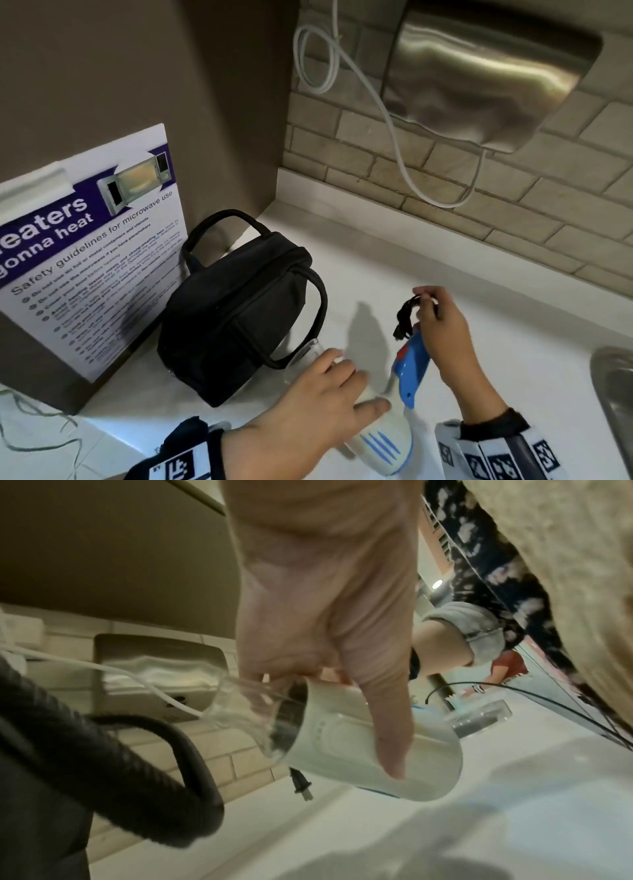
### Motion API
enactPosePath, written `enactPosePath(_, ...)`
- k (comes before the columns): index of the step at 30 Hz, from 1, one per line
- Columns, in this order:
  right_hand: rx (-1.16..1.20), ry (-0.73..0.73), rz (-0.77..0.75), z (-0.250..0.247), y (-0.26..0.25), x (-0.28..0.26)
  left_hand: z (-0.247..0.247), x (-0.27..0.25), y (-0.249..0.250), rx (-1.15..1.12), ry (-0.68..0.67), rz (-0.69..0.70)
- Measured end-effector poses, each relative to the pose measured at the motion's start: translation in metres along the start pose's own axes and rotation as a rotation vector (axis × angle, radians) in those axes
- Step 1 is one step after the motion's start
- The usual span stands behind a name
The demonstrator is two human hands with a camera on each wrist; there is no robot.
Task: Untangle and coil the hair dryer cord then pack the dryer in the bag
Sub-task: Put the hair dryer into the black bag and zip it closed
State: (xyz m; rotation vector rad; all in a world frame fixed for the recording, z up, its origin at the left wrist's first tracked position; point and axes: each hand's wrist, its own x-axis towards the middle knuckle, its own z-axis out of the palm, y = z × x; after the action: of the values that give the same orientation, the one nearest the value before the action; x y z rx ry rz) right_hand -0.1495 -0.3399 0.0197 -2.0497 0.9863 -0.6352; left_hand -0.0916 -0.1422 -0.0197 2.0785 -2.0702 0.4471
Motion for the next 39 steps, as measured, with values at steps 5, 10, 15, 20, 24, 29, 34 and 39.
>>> enactPosePath(5,0.325,0.218,-0.008,-0.028,-0.035,0.010,-0.048,0.000,-0.014,-0.117,0.290,-0.095)
enactPosePath(10,0.681,0.404,0.056,-0.037,-0.064,0.019,-0.064,-0.016,-0.025,-0.412,0.531,-0.466)
enactPosePath(15,0.832,0.379,0.130,-0.007,-0.081,0.012,-0.058,-0.016,-0.022,-0.964,0.626,-0.706)
enactPosePath(20,0.787,0.183,0.149,0.015,-0.087,-0.003,-0.063,-0.018,-0.043,-1.236,0.626,-0.740)
enactPosePath(24,0.362,0.069,-0.043,0.013,-0.079,-0.002,-0.069,-0.022,-0.054,-1.268,0.657,-0.748)
enactPosePath(29,0.017,-0.001,-0.316,-0.004,-0.075,0.001,-0.084,-0.021,-0.063,-1.278,0.613,-0.676)
enactPosePath(34,-0.088,-0.194,-0.566,-0.015,-0.085,-0.002,-0.091,-0.025,-0.073,-1.219,0.530,-0.677)
enactPosePath(39,-0.323,-0.689,-0.651,-0.012,-0.096,-0.016,-0.096,-0.028,-0.075,-1.225,0.387,-0.659)
